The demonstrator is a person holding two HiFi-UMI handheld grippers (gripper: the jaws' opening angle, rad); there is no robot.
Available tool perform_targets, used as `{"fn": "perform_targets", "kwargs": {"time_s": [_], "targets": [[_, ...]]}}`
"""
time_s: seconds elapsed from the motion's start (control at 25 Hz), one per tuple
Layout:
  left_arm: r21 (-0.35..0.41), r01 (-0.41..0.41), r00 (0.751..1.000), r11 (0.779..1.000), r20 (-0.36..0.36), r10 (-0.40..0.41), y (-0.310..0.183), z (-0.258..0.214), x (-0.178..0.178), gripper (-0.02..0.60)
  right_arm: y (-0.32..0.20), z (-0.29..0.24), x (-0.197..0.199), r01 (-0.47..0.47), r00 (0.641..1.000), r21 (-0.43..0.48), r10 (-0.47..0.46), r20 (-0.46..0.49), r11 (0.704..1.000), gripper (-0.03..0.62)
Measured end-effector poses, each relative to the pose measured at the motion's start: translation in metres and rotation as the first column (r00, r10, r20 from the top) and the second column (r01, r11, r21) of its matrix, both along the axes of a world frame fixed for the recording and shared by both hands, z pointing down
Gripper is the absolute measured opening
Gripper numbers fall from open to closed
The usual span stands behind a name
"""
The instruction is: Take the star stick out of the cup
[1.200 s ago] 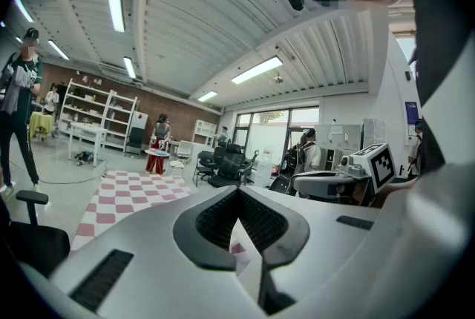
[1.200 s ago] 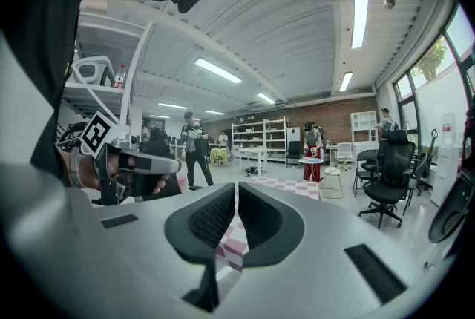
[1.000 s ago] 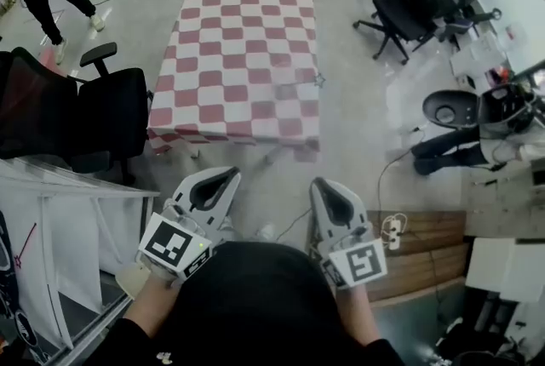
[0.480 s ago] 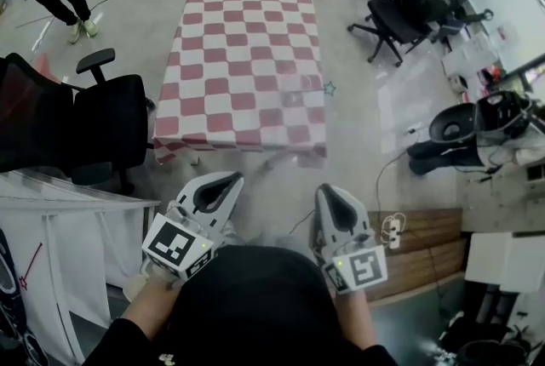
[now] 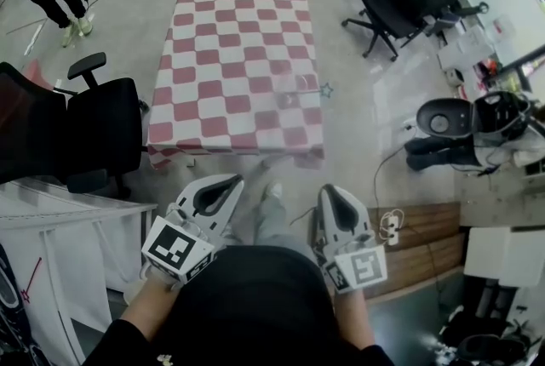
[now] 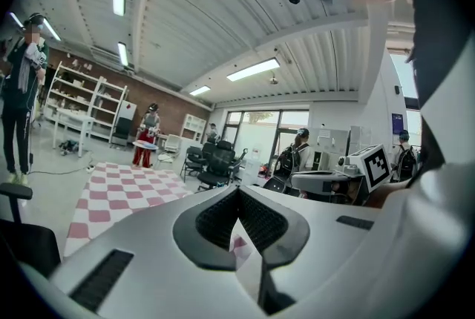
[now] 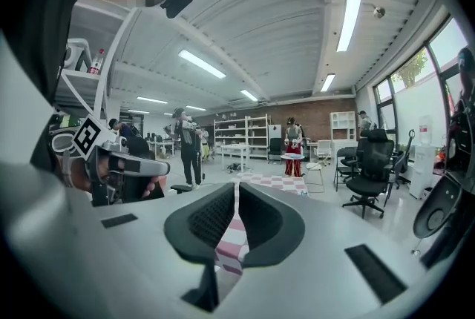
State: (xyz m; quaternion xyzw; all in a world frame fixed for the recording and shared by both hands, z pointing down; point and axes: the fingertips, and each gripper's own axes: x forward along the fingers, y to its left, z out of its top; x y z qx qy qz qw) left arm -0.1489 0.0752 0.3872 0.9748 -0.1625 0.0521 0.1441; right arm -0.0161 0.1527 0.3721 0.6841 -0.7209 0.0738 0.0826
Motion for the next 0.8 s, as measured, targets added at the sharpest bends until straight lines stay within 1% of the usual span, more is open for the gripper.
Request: {"fn": "perform_targets", "kwargs": {"time_s": [0.2, 0.36, 0.64, 0.8], "targets": [[-0.01, 0.028, 1.0, 1.0, 0.006, -0.028, -0.015, 0.005, 0.018, 0.04, -0.019, 0.006, 0.017, 0.03, 1.0, -0.017, -0.03, 0.003, 0.999, 0.031], [-0.013, 0.049, 0.999, 0.999, 0.014, -0.049, -0.032, 0.003, 0.041, 0.04, -0.041, 0.009, 0.042, 0.06, 0.998, -0.031, -0.06, 0.002, 0.998, 0.031], [-0.008, 0.113, 0.993, 0.994, 0.04, -0.112, -0.068, 0.007, 0.092, 0.04, -0.088, 0.018, 0.1, 0.123, 0.992, -0.042, -0.123, 0.019, 0.991, 0.031], [-0.013, 0.158, 0.985, 0.987, 0.07, -0.157, -0.086, 0.009, 0.123, 0.04, -0.115, 0.024, 0.136, 0.163, 0.986, -0.044, -0.161, 0.049, 0.986, 0.031]]}}
